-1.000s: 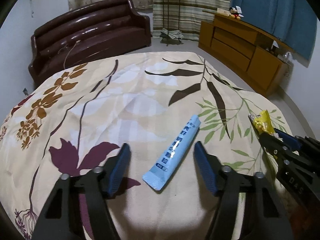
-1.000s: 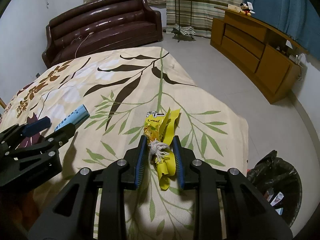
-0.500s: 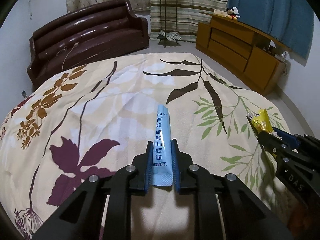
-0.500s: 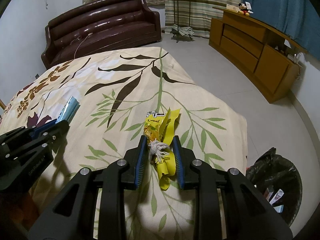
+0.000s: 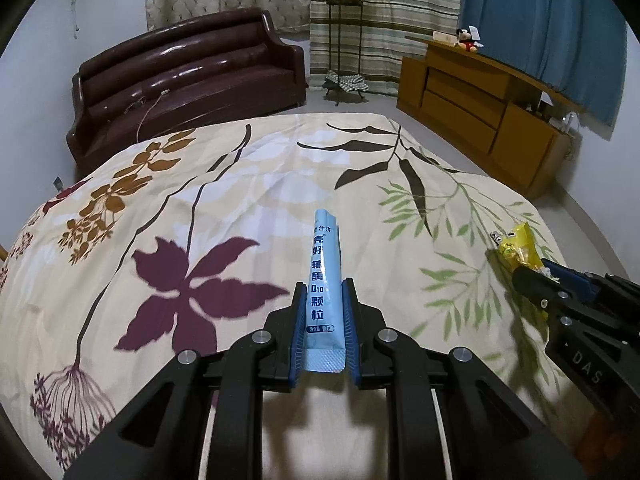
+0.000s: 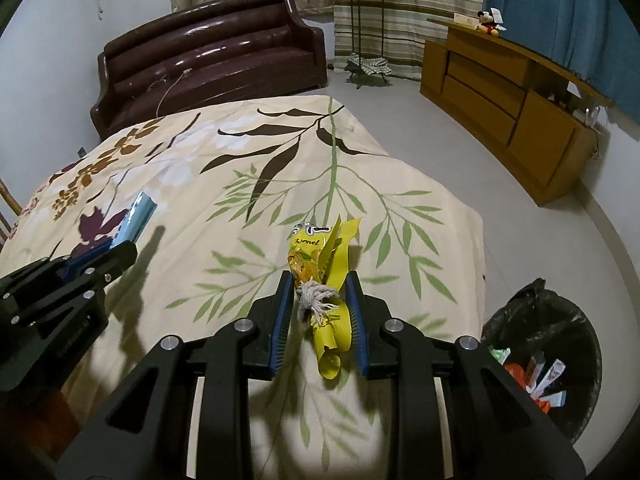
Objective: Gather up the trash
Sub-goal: 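Grasp the light blue tube with the left gripper while the right holds the yellow wrapper, then carry the yellow wrapper and blue tube over the bin and lower them in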
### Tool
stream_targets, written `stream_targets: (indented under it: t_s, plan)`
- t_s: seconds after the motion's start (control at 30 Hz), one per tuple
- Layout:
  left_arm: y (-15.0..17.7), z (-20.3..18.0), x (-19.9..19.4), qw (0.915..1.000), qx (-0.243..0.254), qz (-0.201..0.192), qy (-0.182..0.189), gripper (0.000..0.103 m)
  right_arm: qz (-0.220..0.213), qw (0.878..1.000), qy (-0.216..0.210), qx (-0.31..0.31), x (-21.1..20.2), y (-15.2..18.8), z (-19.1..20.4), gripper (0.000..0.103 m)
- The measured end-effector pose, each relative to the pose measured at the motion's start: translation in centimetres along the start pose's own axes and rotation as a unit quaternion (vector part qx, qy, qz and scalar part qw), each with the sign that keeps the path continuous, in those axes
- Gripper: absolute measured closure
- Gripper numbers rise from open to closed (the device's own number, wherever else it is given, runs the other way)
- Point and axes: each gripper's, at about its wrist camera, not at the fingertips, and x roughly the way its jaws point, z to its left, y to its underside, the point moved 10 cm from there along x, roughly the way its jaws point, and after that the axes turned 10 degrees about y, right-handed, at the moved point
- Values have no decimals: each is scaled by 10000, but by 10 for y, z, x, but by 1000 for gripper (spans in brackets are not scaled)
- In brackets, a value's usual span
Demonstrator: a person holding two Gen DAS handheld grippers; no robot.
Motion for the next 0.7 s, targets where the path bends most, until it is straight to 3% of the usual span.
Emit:
stream_targets:
  t_s: [0.7]
  plan:
    - [39, -39, -63, 9995, 82, -297, 18, 84, -84, 9998, -114, 146, -64, 64, -14, 77]
